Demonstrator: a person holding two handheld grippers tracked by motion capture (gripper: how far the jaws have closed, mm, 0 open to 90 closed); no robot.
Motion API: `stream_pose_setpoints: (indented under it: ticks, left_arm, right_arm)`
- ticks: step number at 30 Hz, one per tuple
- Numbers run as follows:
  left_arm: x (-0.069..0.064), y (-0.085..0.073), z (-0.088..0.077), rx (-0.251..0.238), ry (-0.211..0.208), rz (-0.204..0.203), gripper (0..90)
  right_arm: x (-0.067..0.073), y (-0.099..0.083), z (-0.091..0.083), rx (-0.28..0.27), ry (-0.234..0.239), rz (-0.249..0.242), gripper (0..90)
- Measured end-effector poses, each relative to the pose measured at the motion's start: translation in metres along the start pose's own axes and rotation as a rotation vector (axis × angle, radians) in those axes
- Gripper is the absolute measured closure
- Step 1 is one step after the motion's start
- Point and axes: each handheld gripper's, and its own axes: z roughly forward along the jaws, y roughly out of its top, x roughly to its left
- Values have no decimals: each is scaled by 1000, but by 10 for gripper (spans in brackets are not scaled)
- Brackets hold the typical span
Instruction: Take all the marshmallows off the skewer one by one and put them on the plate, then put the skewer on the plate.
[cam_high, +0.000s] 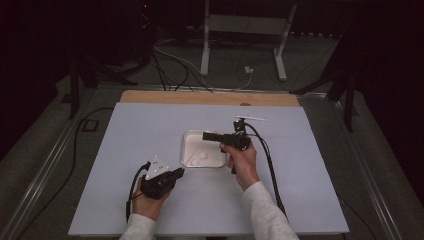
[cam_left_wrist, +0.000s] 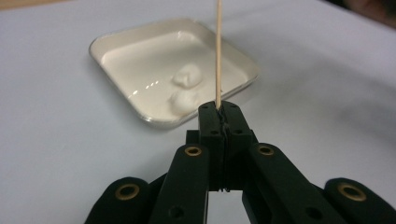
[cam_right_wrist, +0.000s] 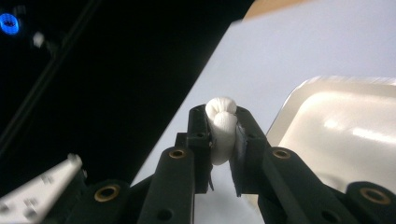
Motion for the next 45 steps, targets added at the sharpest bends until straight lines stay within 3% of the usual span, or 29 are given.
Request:
stream_pose_setpoints:
  ticks: [2,4,7,10,14,18,23,28,32,35,39,45]
  left_arm:
    - [4,-1,-3,-14,6,-27,900]
    - [6,0,-4,-34,10,-56,900]
    - [4,1,-2,-36,19,-61,900]
    - [3,2,1,-36,25,-68,900]
    - [3,3,5,-34,31,-74,900]
    - [2,7,6,-38,34,-77,900]
    - [3,13,10,-36,50,-87,900]
    - [6,21,18,-52,57,-118,900]
    - [7,24,26,-54,66,-141,900]
    - [8,28,29,-54,74,-139,900]
    - [10,35,34,-52,87,-153,900]
    - [15,41,47,-27,113,-173,900]
  right_arm:
    - [-2,5,-10,-6,-39,-16,805]
    - [-3,6,-14,11,-118,-63,799]
    - [-8,3,-12,50,-233,-119,785]
    - [-14,-4,-4,91,-305,-158,769]
    - [-18,-13,8,149,-378,-211,738]
    - [-22,-18,14,178,-414,-227,673]
    - [-23,-20,16,175,-409,-209,442]
    - [-20,-24,15,185,-308,-174,313]
    - [-10,-30,14,175,-283,-233,217]
    - [-2,-33,12,159,-291,-288,145]
    - [10,-40,4,106,-341,-367,62]
    - [9,-46,-12,54,-370,-370,18]
